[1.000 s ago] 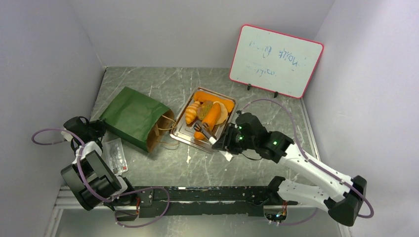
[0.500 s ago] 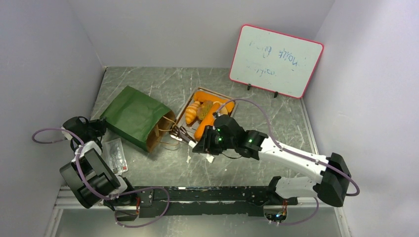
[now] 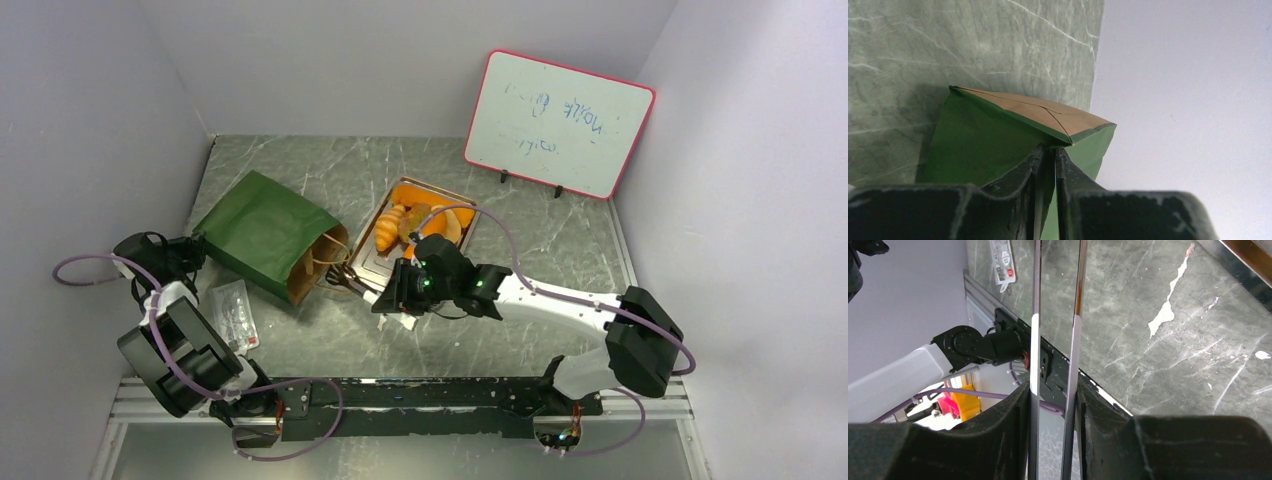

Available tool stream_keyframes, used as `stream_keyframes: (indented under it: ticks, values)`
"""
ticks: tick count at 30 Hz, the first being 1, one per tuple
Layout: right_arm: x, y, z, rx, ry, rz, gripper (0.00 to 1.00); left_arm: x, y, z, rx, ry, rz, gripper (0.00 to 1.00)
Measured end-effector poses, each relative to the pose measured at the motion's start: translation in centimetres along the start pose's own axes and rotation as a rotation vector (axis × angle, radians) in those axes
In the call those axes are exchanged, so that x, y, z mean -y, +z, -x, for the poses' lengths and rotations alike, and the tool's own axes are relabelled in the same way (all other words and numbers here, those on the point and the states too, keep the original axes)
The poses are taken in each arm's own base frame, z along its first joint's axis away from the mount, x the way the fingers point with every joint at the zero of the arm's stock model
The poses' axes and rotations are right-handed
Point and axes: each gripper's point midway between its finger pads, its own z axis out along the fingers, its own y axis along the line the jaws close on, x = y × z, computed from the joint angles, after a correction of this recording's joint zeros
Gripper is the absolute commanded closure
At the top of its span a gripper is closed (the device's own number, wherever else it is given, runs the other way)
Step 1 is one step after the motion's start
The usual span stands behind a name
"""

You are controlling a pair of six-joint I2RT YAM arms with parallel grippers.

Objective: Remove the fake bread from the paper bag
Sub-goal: Take out the fake bread from the paper bag.

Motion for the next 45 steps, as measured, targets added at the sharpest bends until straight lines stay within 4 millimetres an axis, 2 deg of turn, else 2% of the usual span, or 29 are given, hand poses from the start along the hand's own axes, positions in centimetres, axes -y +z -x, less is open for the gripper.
stream_keyframes:
  ticks: [20,29,34,39,45]
  values:
    - [-0.5,1.8,0.3,-0.029,-0.019,0.031,0.69,2.9,-0.8,0.0,-0.033,-0.162,-0.183,0.93]
    - [-0.8,2.8,0.0,-0.038,-0.024,0.053,0.70,2.2,-0.5,-0.1,-0.051,-0.265,-0.174,0.93]
    - [-1.8,1.9,-1.1,-0.053,-0.061,0.071,0.70,1.9,0.0,0.0,-0.054,-0.295,-0.167,0.93]
    - [-2.9,0.9,-1.2,-0.044,-0.088,0.104,0.70,1.9,0.0,0.0,-0.056,-0.309,-0.168,0.93]
    - [-1.9,2.4,-1.4,-0.059,-0.085,0.079,0.71,2.1,-0.1,0.1,-0.056,-0.317,-0.178,0.93]
